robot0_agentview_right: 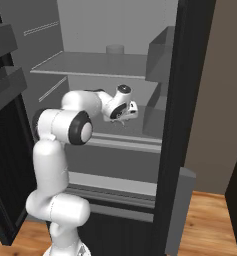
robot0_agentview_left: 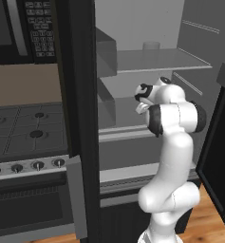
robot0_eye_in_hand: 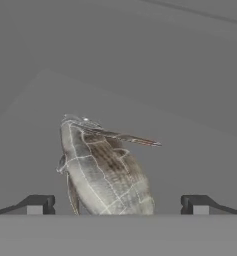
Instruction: Pick fish from the fridge and place it on the plate on the counter.
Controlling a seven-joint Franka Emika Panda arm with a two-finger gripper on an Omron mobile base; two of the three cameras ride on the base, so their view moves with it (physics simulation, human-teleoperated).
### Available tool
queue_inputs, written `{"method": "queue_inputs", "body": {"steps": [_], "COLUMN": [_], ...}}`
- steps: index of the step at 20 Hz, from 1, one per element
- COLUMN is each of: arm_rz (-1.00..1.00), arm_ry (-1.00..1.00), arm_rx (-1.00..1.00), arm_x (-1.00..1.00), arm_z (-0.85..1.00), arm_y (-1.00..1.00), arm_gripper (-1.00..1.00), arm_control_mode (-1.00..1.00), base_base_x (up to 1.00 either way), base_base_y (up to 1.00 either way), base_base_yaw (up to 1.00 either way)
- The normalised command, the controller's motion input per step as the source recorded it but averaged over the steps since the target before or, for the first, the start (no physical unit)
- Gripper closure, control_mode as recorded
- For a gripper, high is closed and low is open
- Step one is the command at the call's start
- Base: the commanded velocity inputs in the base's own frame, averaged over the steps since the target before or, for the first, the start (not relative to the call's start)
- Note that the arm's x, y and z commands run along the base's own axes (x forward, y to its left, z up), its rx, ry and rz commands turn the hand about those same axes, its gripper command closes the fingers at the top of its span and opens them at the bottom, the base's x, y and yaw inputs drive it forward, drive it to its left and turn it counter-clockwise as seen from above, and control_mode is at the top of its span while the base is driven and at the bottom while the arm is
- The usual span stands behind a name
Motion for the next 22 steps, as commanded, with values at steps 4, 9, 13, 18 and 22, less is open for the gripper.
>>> {"method": "queue_inputs", "body": {"steps": [4, 9, 13, 18, 22], "arm_rz": [0.02, 0.01, 0.01, 0.02, 0.00], "arm_ry": [0.00, 0.00, 0.00, 0.00, 0.00], "arm_rx": [0.00, 0.00, 0.00, 0.00, 0.00], "arm_x": [0.22, 0.26, 0.22, 0.09, 0.10], "arm_z": [-0.13, -0.12, -0.11, -0.17, -0.20], "arm_y": [-0.07, 0.00, 0.00, 0.00, 0.01], "arm_gripper": [-1.00, -1.00, -1.00, -1.00, 1.00], "arm_control_mode": [-1.00, -1.00, -1.00, -1.00, -1.00], "base_base_x": [0.00, 0.00, 0.00, 0.00, 0.00], "base_base_y": [0.00, 0.00, 0.00, 0.00, 0.00], "base_base_yaw": [0.00, 0.00, 0.00, 0.00, 0.00]}}
